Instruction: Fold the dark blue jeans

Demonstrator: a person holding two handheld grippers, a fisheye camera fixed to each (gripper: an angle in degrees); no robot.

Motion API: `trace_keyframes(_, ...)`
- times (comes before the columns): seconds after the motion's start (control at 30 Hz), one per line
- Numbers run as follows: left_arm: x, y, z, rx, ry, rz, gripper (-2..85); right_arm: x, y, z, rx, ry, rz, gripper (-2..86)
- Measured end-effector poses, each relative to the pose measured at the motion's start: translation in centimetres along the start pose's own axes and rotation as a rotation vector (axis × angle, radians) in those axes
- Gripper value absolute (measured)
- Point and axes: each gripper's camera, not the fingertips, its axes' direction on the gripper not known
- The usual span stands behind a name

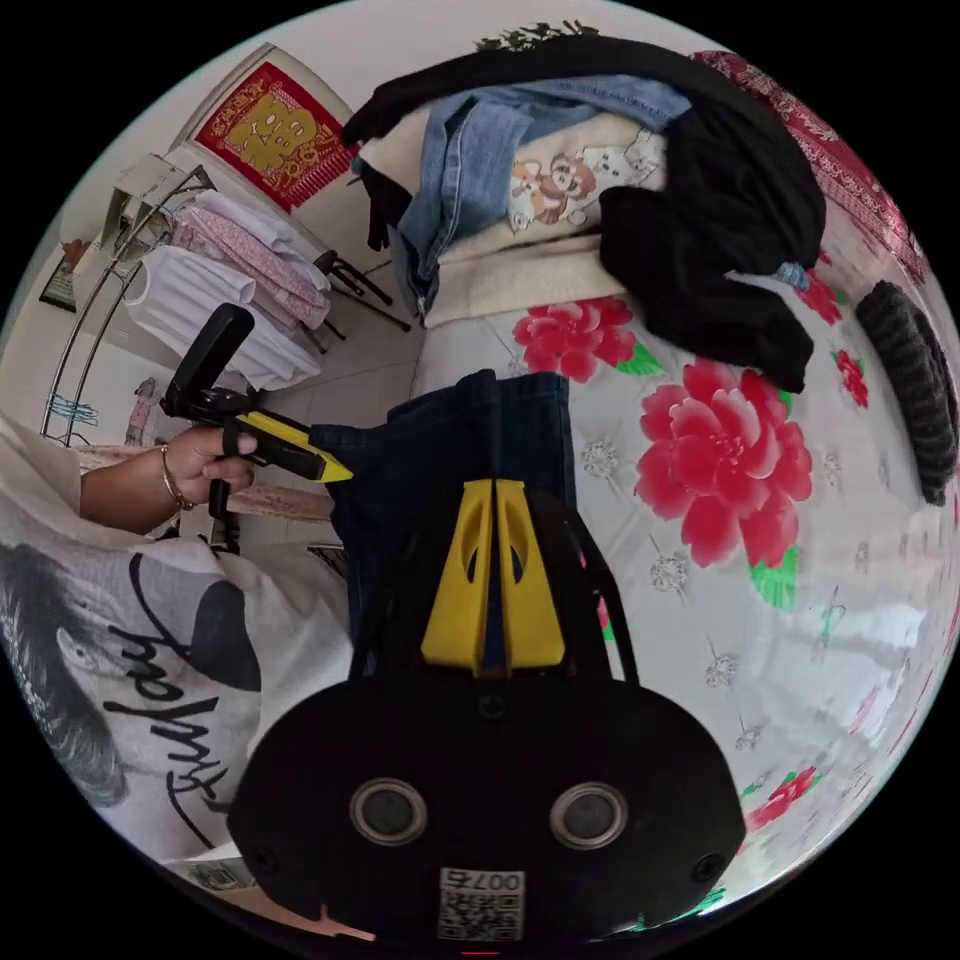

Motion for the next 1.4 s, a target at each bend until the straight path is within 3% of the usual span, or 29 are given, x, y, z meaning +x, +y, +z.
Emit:
trace_keyframes(0.17, 2.5, -2.7, -2.3, 0.072, -0.093, 0.115, 0.1, 0.5, -4.2, -3.8, 0.023, 0.051, -0.036, -0.3)
trace_keyframes(0.27, 0.9, -2.9, -1.3, 0.034, -0.077, 0.008, 0.0, 1.8, -6.8, 0.1, -0.043, 0.051, 0.020, -0.3)
trace_keyframes(0.4, 2.6, -0.9, -2.7, 0.110, 0.036, 0.041, 0.1, 4.3, -7.9, 6.4, -0.141, -0.055, 0.151, -0.3)
trace_keyframes(0.43, 3.4, -0.7, -3.0, 0.122, 0.011, 0.071, 0.1, 4.0, -8.0, 5.7, -0.084, -0.076, 0.143, -0.3)
trace_keyframes(0.5, 5.2, -0.5, -2.0, 0.075, -0.228, 0.151, 0.5, 3.4, -8.6, 5.0, -0.048, -0.075, 0.112, -0.3)
trace_keyframes(0.6, 1.4, -1.3, 3.3, -0.086, -0.271, 0.010, 1.9, 3.2, -10.0, 6.7, -0.118, -0.064, 0.119, -0.2)
trace_keyframes(0.7, 1.2, -1.5, 4.4, -0.027, -0.184, -0.032, 4.2, 3.3, -9.6, 7.6, -0.160, 0.009, 0.166, -0.1)
trace_keyframes(0.87, 5.6, -1.2, 4.1, -0.036, -0.363, 0.119, 7.5, 2.1, -2.5, 1.9, 0.009, 0.087, 0.222, -0.1)
trace_keyframes(1.03, 10.3, -3.6, 6.0, -0.032, -0.449, 0.285, 8.5, 1.1, 10.4, -0.2, -0.069, 0.163, 0.430, -0.2)
trace_keyframes(1.17, 14.3, -8.2, 13.8, -0.171, -0.411, 0.395, 11.9, -1.2, 17.4, 1.2, -0.163, 0.194, 0.557, -0.2)
trace_keyframes(1.23, 16.2, -9.8, 17.8, -0.222, -0.511, 0.420, 11.9, -3.2, 20.3, 2.8, -0.200, 0.187, 0.612, -0.2)
trace_keyframes(1.3, 19.3, -11.2, 22.0, -0.248, -0.738, 0.481, 9.1, -4.4, 21.4, 4.3, -0.202, 0.168, 0.649, -0.2)
trace_keyframes(1.4, 22.6, -12.6, 26.9, -0.300, -0.873, 0.550, 8.5, -6.2, 22.1, 5.2, -0.097, 0.261, 0.719, -0.2)
